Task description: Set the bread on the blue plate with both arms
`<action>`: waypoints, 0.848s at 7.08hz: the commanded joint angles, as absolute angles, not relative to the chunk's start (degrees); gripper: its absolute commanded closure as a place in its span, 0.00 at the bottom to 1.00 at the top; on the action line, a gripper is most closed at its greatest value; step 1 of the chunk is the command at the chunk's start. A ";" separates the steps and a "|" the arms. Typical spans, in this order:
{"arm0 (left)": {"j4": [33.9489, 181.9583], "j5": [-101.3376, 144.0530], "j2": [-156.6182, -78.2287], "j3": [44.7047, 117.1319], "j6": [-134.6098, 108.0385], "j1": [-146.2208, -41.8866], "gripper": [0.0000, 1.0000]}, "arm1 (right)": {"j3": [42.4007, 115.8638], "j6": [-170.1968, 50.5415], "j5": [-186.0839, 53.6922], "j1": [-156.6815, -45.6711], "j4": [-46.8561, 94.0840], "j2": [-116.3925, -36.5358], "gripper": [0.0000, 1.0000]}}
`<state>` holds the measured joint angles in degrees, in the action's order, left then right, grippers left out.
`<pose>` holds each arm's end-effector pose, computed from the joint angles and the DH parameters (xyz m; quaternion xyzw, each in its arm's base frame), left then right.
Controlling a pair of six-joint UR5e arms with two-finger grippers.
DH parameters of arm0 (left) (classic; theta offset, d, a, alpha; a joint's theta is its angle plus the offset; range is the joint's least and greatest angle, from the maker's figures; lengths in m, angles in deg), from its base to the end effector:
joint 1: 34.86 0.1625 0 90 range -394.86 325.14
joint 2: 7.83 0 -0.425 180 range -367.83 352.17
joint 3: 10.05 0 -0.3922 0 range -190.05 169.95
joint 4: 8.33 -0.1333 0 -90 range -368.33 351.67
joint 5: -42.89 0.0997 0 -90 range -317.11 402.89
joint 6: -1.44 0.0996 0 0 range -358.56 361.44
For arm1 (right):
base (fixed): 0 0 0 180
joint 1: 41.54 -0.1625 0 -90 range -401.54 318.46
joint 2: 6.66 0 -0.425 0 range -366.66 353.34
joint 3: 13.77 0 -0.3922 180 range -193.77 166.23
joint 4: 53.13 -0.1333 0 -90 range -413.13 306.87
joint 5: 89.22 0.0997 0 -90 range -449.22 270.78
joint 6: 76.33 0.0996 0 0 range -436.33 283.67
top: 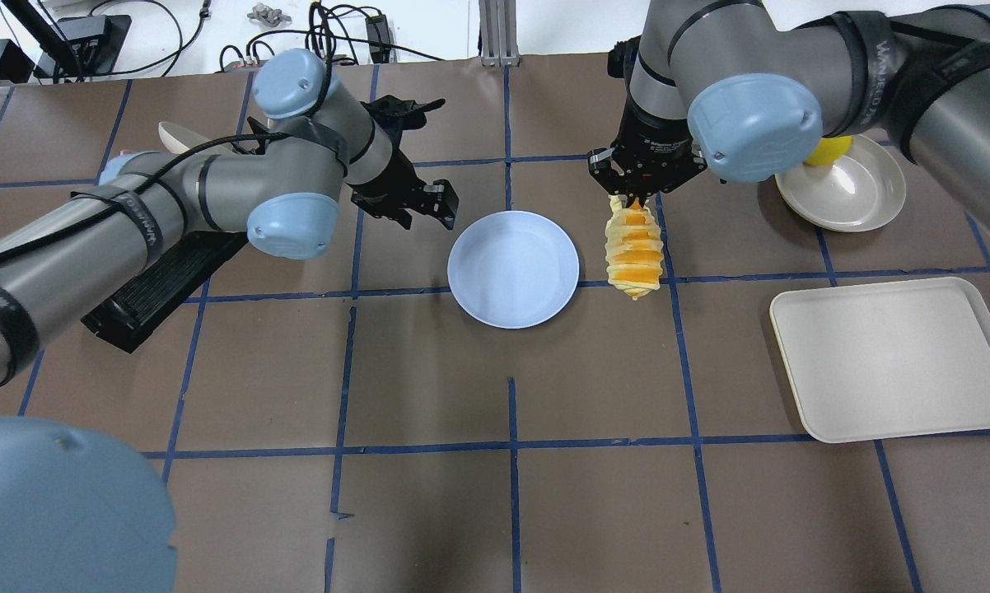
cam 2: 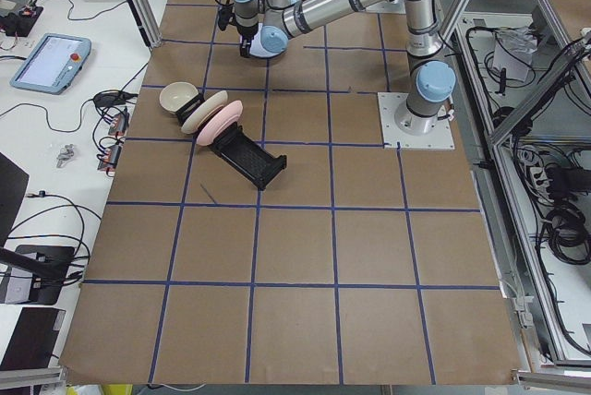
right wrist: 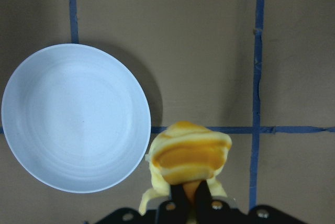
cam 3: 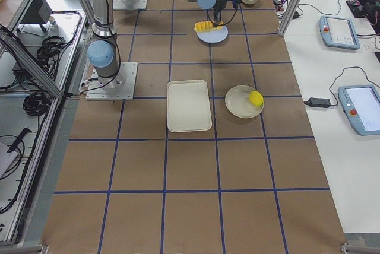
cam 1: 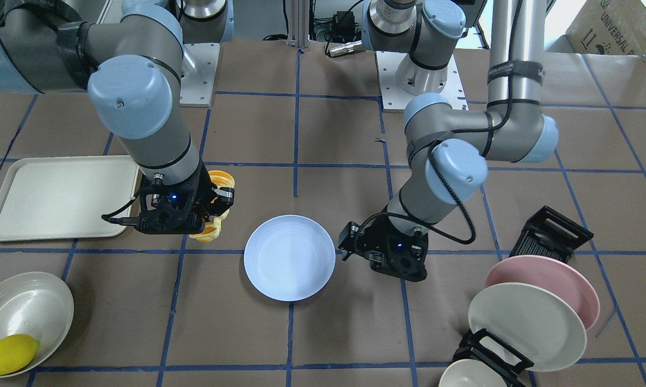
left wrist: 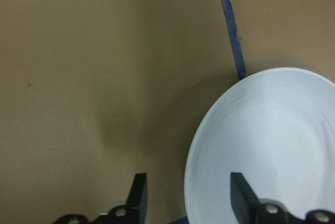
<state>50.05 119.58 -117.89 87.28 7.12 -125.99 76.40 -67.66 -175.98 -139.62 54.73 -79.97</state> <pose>-0.1680 -0.5974 0.2920 -0.0632 -0.9906 0.0412 0.1143 0.2217 -0.5733 0.3582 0.0049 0.9996 -0.0045 0.0292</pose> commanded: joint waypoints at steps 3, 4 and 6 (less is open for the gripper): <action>76.44 134.47 -100.93 83.39 7.33 -122.04 0.00 | 76.13 -61.12 -174.91 -144.99 63.94 -72.67 0.93; 79.71 134.47 -100.12 80.07 6.99 -122.05 0.00 | 76.22 -60.95 -174.56 -145.34 63.94 -72.40 0.93; 88.52 134.39 -99.68 73.73 6.54 -122.65 0.00 | 75.79 -60.77 -174.47 -146.57 66.03 -70.04 0.94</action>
<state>84.70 134.47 -100.28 76.85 6.76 -122.19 75.90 -60.91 -174.54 -145.85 64.54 -71.36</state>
